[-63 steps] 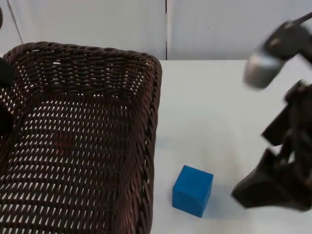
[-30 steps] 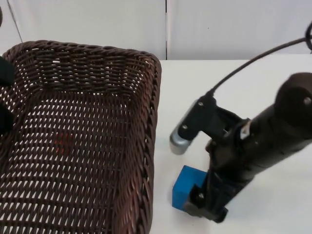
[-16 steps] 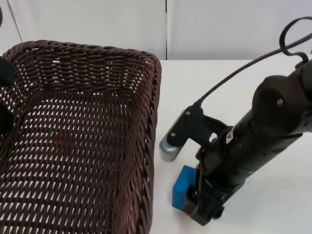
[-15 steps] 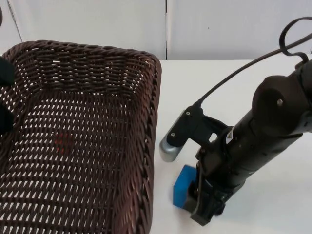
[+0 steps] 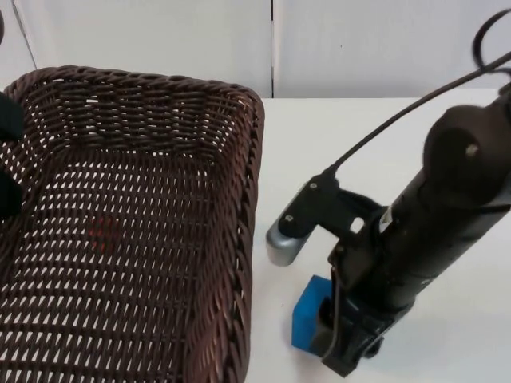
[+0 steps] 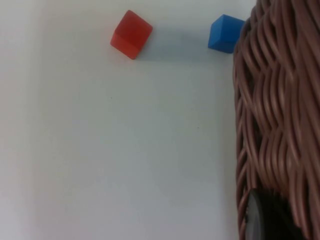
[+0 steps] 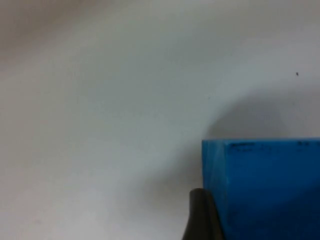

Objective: Pick up the basket with the left hand and place the largest block into the basket with the right hand.

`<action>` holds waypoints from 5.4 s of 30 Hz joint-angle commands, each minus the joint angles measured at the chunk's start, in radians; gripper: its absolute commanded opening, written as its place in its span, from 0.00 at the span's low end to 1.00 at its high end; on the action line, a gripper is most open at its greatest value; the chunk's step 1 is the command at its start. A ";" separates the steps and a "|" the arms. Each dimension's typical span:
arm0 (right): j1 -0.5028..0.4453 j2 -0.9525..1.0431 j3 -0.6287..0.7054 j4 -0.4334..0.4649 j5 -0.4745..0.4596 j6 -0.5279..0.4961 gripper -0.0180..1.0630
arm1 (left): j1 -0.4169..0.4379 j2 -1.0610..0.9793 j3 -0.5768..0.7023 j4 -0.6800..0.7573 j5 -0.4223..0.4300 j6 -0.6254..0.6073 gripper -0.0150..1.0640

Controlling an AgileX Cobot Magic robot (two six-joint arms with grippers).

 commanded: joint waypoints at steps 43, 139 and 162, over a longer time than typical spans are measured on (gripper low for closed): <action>0.005 -0.792 0.089 -0.182 0.326 0.233 0.02 | 0.002 -0.011 0.000 -0.035 -0.019 -0.005 0.01; 0.179 -0.541 -0.380 -0.339 0.446 0.450 0.68 | 0.002 -0.011 0.000 -0.034 -0.044 -0.005 0.01; 0.179 -0.886 -0.131 -0.333 0.311 0.591 0.68 | -0.001 0.043 0.000 -0.328 -0.179 0.218 0.01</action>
